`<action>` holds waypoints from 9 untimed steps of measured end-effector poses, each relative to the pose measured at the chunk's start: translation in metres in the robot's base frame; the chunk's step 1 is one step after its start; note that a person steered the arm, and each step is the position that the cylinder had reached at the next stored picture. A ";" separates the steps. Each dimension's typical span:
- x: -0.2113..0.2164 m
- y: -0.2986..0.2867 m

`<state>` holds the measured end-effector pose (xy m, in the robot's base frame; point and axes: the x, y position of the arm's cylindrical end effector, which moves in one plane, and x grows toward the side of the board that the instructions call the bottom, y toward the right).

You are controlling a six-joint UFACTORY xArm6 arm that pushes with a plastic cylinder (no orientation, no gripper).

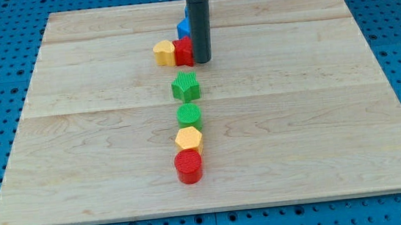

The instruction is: Slide yellow heart to the center

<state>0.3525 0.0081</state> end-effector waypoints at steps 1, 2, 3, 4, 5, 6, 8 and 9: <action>0.000 0.022; 0.006 0.023; 0.016 0.022; 0.018 0.004; 0.036 -0.007; 0.037 -0.017; 0.069 0.000; 0.054 0.014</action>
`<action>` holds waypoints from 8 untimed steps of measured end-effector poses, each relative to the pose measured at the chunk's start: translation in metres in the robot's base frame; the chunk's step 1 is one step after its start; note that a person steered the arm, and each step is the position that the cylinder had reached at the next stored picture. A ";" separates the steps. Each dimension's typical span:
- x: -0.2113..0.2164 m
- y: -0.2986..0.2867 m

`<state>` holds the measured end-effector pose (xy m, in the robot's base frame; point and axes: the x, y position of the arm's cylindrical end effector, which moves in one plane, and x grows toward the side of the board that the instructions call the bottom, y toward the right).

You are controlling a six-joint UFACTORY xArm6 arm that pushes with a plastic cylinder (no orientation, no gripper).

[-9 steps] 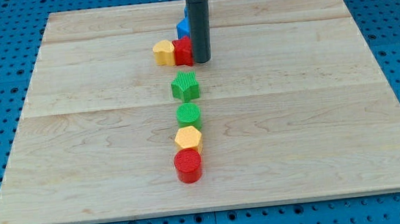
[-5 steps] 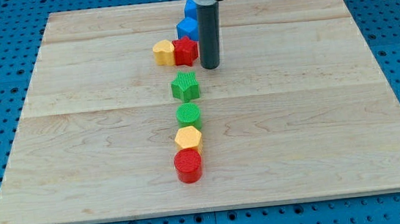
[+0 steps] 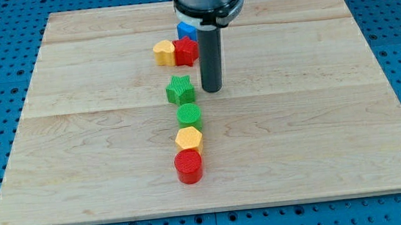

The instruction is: Slide yellow heart to the center

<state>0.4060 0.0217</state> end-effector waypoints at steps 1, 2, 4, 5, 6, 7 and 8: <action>-0.025 -0.013; -0.010 -0.035; 0.021 -0.035; -0.002 -0.047; -0.010 -0.084; -0.029 -0.145; -0.076 -0.164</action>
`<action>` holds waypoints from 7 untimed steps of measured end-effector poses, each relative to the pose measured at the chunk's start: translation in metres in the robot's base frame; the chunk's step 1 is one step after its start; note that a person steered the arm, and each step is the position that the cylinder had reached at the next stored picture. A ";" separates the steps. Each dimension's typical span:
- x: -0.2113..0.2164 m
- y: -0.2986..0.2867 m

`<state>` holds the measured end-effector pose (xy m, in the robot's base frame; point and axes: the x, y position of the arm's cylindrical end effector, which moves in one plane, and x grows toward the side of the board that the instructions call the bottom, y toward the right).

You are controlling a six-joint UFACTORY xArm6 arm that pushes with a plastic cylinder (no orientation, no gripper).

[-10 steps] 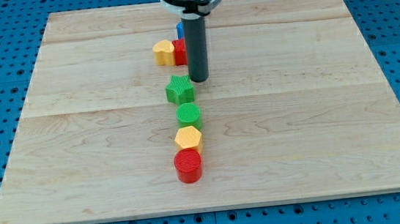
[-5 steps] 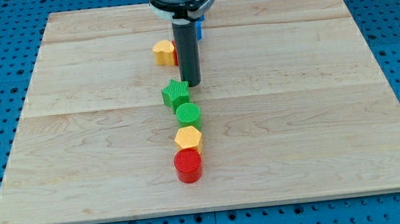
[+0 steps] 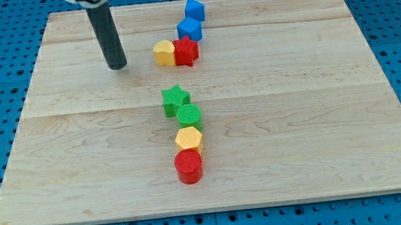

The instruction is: Slide yellow heart to the center

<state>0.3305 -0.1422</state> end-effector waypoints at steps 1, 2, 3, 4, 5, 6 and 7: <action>-0.035 0.037; -0.038 0.095; -0.019 0.110; -0.004 0.110; -0.004 0.110; -0.004 0.099; 0.023 0.083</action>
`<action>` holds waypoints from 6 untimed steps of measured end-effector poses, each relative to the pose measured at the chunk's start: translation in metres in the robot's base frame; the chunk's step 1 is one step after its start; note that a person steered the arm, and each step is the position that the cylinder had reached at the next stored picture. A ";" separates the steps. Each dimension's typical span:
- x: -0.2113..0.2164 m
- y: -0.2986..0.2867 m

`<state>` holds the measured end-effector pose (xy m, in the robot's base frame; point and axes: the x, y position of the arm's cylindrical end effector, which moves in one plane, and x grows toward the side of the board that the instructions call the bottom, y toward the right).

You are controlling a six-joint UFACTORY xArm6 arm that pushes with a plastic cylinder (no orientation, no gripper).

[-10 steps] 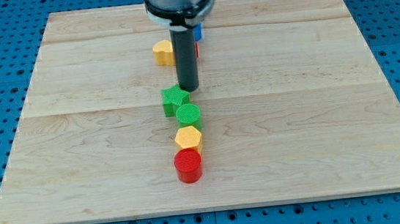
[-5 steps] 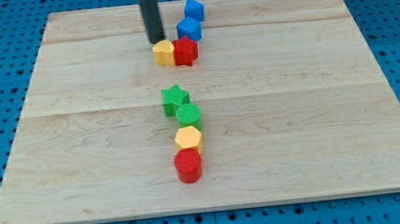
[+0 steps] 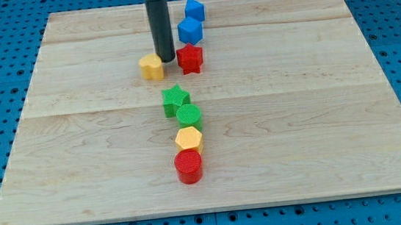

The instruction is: Slide yellow heart to the center

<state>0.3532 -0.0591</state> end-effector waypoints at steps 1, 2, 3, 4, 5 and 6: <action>-0.007 -0.017; -0.001 -0.060; 0.011 -0.061; 0.019 -0.087; 0.040 -0.082; 0.040 -0.039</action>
<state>0.3936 -0.0979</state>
